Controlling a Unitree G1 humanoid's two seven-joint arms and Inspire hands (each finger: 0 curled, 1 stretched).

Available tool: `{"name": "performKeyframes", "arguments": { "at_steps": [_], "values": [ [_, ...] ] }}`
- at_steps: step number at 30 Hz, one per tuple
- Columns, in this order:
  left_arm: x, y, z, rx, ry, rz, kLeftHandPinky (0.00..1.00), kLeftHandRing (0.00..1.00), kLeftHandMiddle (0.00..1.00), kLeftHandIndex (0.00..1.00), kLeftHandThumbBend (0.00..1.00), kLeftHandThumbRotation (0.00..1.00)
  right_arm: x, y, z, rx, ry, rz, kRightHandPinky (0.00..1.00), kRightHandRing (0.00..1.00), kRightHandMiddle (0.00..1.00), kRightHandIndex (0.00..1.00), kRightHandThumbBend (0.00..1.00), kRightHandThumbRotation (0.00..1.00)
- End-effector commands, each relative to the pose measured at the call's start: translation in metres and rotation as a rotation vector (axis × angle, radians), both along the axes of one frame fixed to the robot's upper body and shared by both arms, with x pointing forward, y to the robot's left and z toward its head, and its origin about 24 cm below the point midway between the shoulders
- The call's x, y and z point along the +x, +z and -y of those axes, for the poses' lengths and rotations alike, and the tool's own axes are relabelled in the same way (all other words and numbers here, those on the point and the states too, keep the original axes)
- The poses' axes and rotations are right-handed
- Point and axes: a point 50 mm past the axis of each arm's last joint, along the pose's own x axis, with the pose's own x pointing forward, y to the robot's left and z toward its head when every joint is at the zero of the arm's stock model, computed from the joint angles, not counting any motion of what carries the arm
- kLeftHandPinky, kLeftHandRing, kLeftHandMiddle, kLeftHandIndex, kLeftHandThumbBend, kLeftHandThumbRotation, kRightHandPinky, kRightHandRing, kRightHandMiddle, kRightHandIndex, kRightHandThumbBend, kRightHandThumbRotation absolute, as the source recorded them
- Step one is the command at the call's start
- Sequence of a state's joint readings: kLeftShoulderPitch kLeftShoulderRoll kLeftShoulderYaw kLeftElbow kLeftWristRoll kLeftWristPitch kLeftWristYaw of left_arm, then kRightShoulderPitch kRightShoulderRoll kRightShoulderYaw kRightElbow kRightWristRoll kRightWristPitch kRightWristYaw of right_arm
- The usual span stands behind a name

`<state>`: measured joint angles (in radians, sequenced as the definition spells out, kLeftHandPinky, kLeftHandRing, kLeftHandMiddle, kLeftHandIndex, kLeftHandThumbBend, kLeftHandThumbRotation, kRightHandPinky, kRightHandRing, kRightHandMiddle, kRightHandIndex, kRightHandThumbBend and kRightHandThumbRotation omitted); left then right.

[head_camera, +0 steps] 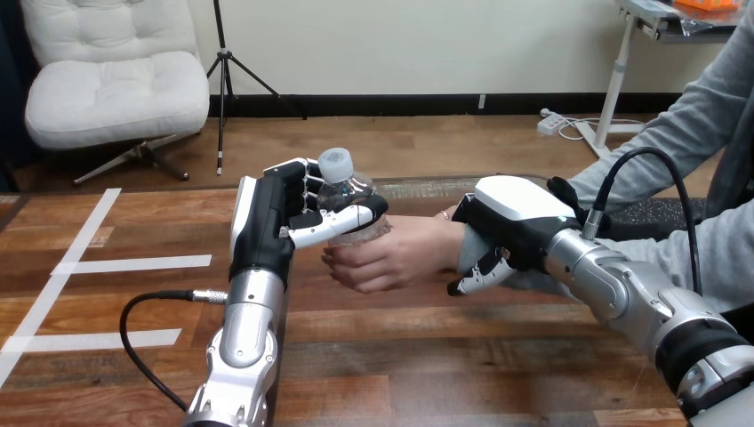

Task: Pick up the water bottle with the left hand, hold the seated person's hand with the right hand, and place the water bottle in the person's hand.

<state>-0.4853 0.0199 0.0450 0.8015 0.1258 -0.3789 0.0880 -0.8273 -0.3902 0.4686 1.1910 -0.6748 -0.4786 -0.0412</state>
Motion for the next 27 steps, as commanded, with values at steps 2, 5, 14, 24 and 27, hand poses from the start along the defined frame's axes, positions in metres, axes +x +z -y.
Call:
{"name": "performKeyframes", "arguments": {
  "at_steps": [2, 5, 14, 24, 27],
  "values": [
    [0.0215, 0.0523, 0.0303, -0.012, -0.099, 0.198, 0.31, 0.35, 0.41, 0.4, 0.7, 0.0, 0.0266, 0.0678, -0.0203, 0.083, 0.051, 0.231, 0.14, 0.19, 0.25, 0.27, 0.65, 0.0],
    [0.0214, 0.0523, 0.0313, -0.01, -0.104, 0.195, 0.31, 0.35, 0.41, 0.4, 0.7, 0.0, 0.0269, 0.0678, -0.0203, 0.083, 0.047, 0.229, 0.14, 0.19, 0.25, 0.27, 0.65, 0.0],
    [0.021, 0.0516, 0.0334, -0.017, -0.117, 0.183, 0.31, 0.36, 0.41, 0.4, 0.69, 0.0, 0.027, 0.0677, -0.0201, 0.084, 0.043, 0.228, 0.14, 0.19, 0.25, 0.27, 0.65, 0.0],
    [0.0198, 0.0515, 0.0348, -0.029, -0.126, 0.177, 0.31, 0.36, 0.41, 0.4, 0.69, 0.0, 0.0268, 0.0673, -0.0186, 0.088, 0.039, 0.227, 0.14, 0.19, 0.25, 0.27, 0.64, 0.0],
    [0.02, 0.0511, 0.0348, -0.025, -0.124, 0.171, 0.31, 0.36, 0.41, 0.4, 0.68, 0.0, 0.0271, 0.0673, -0.0184, 0.084, 0.035, 0.225, 0.14, 0.19, 0.25, 0.27, 0.65, 0.0]
  ]
}}
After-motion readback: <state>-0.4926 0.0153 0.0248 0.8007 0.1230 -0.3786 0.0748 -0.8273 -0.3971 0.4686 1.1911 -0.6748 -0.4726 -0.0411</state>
